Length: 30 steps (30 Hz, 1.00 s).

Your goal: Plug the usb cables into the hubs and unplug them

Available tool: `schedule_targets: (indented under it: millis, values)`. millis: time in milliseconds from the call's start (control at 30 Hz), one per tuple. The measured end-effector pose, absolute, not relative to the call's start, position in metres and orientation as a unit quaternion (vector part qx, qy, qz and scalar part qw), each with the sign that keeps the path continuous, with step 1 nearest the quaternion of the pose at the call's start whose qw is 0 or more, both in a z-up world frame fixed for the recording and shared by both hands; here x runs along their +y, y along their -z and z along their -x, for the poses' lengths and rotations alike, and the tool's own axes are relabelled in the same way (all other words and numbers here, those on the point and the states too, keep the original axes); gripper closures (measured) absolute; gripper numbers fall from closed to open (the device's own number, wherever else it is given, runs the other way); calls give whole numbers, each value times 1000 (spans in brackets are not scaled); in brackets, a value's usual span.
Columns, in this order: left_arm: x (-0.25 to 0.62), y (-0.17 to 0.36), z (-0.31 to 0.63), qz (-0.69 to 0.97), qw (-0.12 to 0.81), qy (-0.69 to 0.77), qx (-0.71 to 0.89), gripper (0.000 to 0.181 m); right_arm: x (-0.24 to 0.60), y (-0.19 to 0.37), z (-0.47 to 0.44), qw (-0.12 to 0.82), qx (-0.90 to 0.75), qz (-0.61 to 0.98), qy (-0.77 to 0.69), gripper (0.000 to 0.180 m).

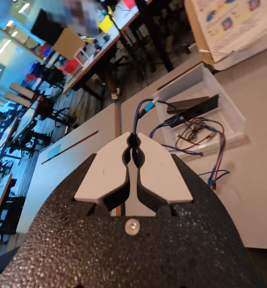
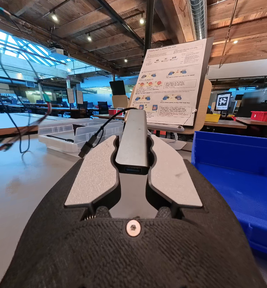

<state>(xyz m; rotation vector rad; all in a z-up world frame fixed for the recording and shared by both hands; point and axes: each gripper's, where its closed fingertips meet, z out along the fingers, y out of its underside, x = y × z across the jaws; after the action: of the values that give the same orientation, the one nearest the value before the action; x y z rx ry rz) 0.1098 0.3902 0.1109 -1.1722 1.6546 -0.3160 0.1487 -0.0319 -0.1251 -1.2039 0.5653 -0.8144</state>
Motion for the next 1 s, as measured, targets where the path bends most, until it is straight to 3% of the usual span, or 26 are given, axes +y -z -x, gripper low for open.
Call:
schedule_targets:
  millis: [200,533,833,1000]
  values:
    - [319,-162,-70,406,500,273,715,179,-34,125,-151,711,262,538,369,144]
    - [198,-131,-112,314,446,334,769,180,-52,122,-154,702,268,539,380,144]
    - [149,12,-161,269,351,365,819,179,-73,124,-150,688,277,526,417,144]
    - [147,100,-150,203,346,299,866,179,-74,124,-152,687,278,523,421,144]
